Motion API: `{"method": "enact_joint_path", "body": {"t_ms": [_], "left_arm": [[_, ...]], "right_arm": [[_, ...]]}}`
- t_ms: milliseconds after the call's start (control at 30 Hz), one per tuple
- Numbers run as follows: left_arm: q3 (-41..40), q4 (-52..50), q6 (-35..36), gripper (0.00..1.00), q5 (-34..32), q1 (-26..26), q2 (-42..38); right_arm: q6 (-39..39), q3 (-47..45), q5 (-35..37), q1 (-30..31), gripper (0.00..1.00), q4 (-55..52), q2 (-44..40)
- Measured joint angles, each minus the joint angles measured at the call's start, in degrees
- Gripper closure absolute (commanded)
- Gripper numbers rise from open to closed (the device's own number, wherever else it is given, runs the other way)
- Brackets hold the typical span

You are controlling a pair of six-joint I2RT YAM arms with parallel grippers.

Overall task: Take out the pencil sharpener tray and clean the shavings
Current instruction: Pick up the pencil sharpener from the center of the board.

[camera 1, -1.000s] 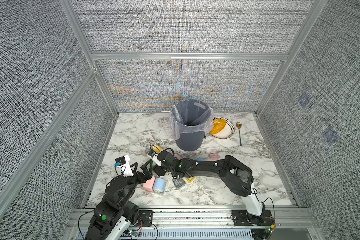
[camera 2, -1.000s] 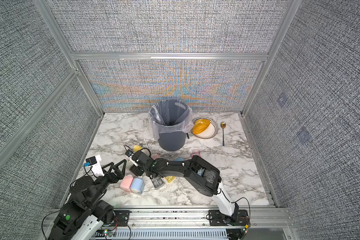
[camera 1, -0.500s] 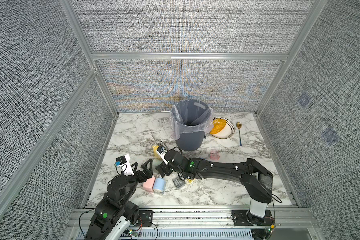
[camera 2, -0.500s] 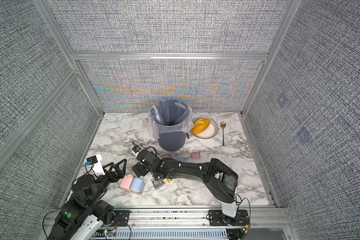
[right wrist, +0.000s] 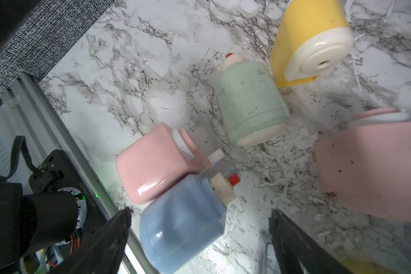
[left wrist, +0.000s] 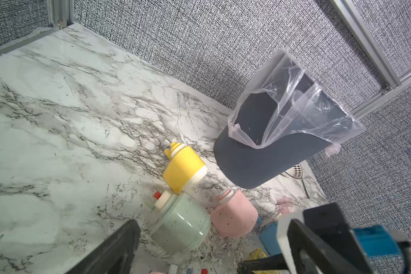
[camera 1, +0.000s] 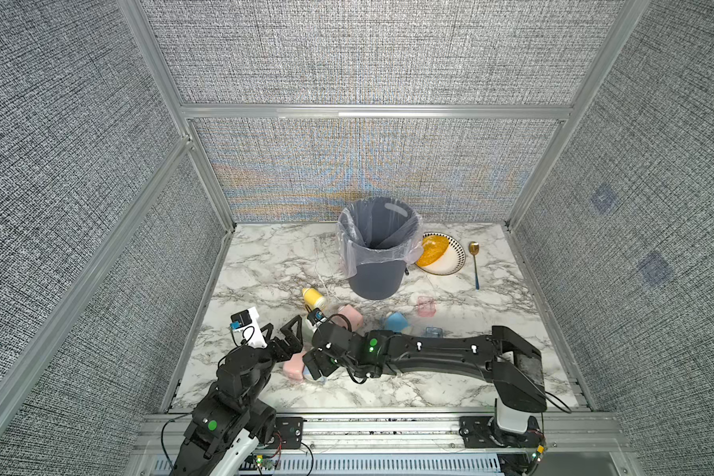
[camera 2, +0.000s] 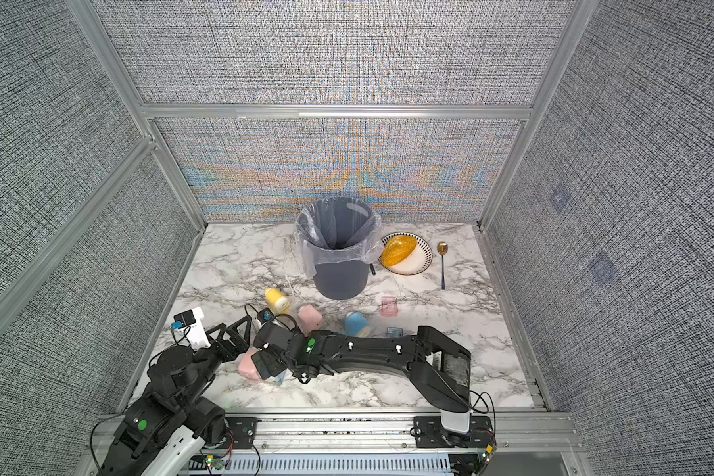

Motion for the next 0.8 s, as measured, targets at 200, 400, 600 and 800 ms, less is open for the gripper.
{"method": "enact_joint_path", "body": {"t_ms": [200,400,600,800], "left_arm": [[-0.02,-0.44,0.00,0.00,-0.55,0.00,-1.18],[-0.24,-0.42,0.00,0.00,-0.57,0.00,-1.40],[-0.55,-0.04,0.00,0.00,-0.52,0.00,-0.83],[-0.55,0.04,0.00,0.00,-0.44,0.00,-0.63]], "right_arm": [[0.85,4.92,1.11,1.31,0.06,-4.26,5.05],[2.25,6.82,2.36,2.29,0.06,-8.39,7.28],[3.08,6.67,4.81,2.75,0.09,-12.83,6.54],[2.89,4.68,6.47,2.89,0.15,-14.12,4.59]]}}
